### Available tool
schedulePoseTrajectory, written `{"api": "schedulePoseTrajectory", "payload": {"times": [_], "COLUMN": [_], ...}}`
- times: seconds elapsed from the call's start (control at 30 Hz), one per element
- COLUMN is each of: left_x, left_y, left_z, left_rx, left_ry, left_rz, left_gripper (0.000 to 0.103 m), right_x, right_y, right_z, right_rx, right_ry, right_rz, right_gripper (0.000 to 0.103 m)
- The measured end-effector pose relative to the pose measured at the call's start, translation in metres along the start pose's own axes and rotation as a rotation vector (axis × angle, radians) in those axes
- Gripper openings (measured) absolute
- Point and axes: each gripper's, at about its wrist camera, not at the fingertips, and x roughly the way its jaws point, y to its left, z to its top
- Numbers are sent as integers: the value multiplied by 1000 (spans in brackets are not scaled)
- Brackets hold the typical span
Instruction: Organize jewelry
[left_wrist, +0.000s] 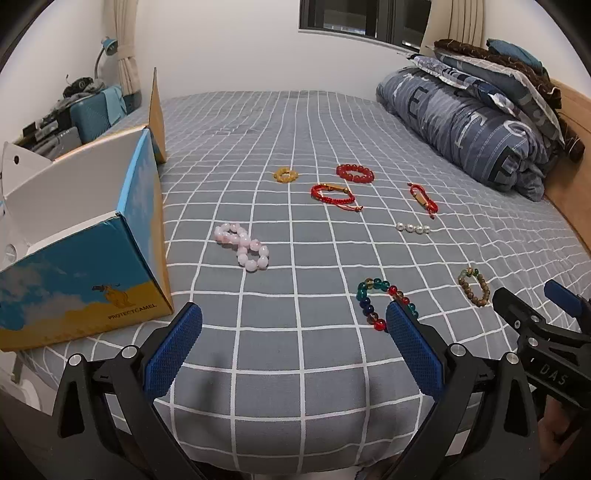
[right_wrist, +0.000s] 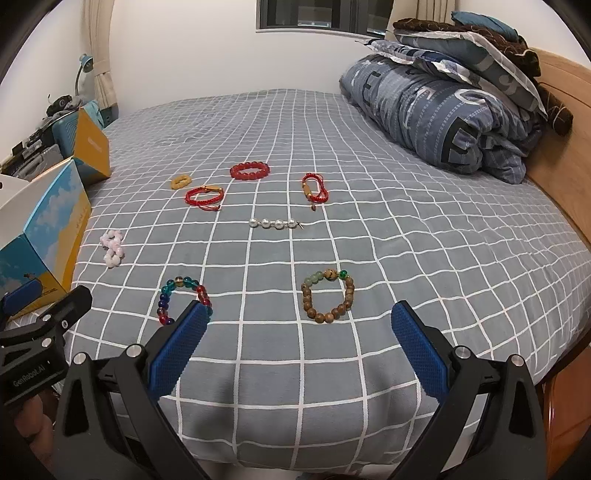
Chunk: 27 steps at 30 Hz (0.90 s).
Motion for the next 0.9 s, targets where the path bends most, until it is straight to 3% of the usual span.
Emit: {"api": "schedulePoseTrajectory", "payload": {"times": [0.9], "left_x": [-1], "left_y": [-3], "left_z": [2], "left_rx": [22], "left_ry": [-14], "left_rz": [0], "left_gripper": [97], "right_x": [3], "right_y": [1], "right_z": [1], "right_rx": [10], "right_ry": [4], "right_rz": [6], "right_gripper": [96]}}
